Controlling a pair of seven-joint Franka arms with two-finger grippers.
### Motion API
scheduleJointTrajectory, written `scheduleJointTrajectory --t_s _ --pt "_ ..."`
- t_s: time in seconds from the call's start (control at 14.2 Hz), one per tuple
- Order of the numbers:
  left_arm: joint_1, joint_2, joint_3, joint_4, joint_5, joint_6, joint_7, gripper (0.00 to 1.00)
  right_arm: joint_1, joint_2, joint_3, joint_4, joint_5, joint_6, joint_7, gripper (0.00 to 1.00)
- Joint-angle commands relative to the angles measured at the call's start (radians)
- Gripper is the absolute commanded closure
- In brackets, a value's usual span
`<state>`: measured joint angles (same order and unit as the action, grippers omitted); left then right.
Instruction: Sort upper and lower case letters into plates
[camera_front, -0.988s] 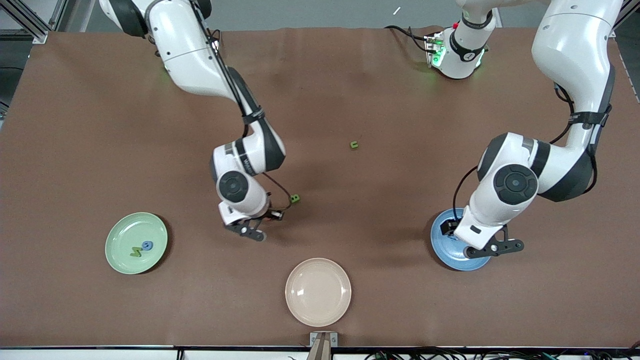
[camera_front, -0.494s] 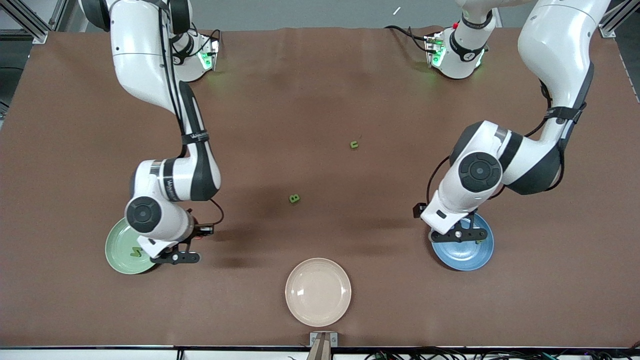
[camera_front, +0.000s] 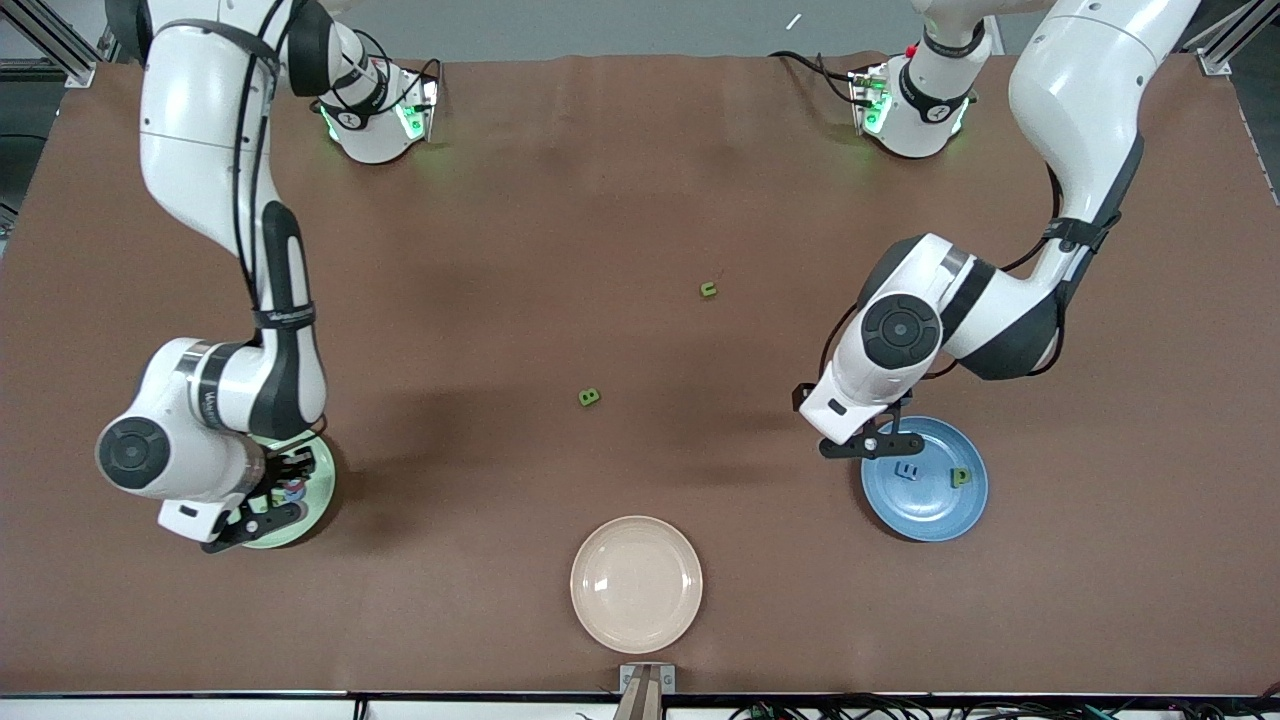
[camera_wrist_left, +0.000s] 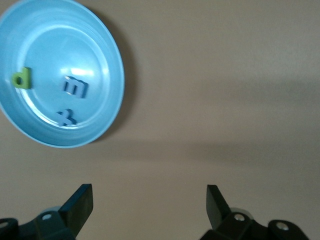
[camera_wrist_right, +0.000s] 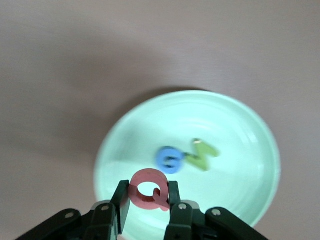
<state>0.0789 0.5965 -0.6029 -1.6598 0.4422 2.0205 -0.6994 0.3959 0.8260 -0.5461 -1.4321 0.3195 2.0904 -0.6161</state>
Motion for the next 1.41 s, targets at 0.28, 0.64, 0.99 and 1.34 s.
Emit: scheduleJointTrajectory --t_s 0.28,0.64,0.99,1.34 --pt "0.018 -0.093 -0.066 -0.225 0.01 0.151 -0.153 0.0 0.026 0.007 0.017 -0.021 0.001 0.034 0.004 0.28" --pt "0.012 -0.121 -0.087 -0.377 0.021 0.292 -0.204 0.0 0.176 -0.021 0.029 -0.019 0.053 -0.091 0.388 0.28" --pt "-0.085 -0.103 -0.089 -0.434 0.021 0.345 -0.32 0.0 0.371 -0.039 0.029 -0.036 0.148 -0.122 0.865 0.28" --pt "-0.211 -0.038 -0.087 -0.436 0.041 0.406 -0.43 0.17 0.503 -0.045 0.028 -0.102 0.286 -0.102 1.289 0.29"
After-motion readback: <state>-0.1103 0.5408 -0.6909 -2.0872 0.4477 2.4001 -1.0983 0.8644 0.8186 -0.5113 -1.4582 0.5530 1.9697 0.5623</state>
